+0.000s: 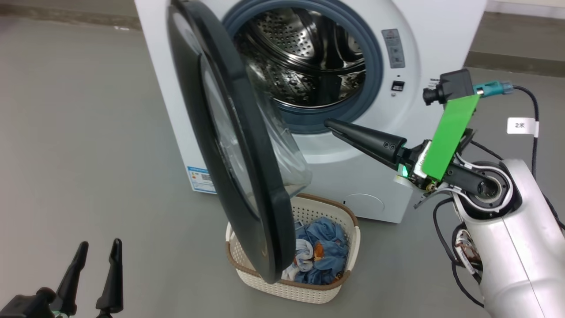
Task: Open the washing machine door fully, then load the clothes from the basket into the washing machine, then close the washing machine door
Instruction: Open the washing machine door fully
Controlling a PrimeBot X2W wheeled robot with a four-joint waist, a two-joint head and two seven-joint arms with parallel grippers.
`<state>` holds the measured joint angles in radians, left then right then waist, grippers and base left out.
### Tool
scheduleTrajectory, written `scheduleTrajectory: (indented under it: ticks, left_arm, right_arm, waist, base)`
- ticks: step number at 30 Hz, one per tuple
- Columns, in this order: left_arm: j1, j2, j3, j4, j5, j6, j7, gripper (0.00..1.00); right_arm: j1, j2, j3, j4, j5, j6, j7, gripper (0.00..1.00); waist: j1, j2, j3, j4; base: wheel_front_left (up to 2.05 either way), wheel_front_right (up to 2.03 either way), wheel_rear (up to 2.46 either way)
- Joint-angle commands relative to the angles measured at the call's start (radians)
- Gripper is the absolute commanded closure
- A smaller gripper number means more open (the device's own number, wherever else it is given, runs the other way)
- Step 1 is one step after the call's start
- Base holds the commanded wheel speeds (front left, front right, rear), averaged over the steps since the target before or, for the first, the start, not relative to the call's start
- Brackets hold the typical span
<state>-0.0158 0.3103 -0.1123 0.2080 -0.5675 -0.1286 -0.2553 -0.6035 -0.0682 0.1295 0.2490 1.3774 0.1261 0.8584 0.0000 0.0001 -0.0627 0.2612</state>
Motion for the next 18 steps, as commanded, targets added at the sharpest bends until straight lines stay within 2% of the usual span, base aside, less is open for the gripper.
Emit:
scheduleTrajectory:
  ticks: [1, 11, 18]
  left_arm:
    - [-0.024, 0.02, 0.041, -0.03, 0.011, -0.002, -0.006, 0.0]
    - [-0.021, 0.023, 0.053, -0.058, 0.014, -0.002, -0.006, 0.0]
    - [-0.016, 0.019, 0.056, -0.069, 0.017, -0.002, -0.006, 0.0]
  right_arm:
    - [0.001, 0.006, 0.005, -0.045, -0.012, 0.005, -0.014, 0.0]
    - [0.104, -0.01, 0.017, -0.256, -0.12, 0.005, -0.139, 0.0]
    - [0.185, -0.065, 0.05, -0.358, -0.249, 0.005, -0.318, 0.0]
  waist:
    - [0.0, -0.0001, 0.004, -0.025]
    - [0.0, -0.0001, 0.013, -0.116]
    - [0.0, -0.0001, 0.021, -0.169]
  base:
    - [0.0, 0.0, 0.0]
    - [0.0, 0.0, 0.0]
    - [0.0, 0.0, 0.0]
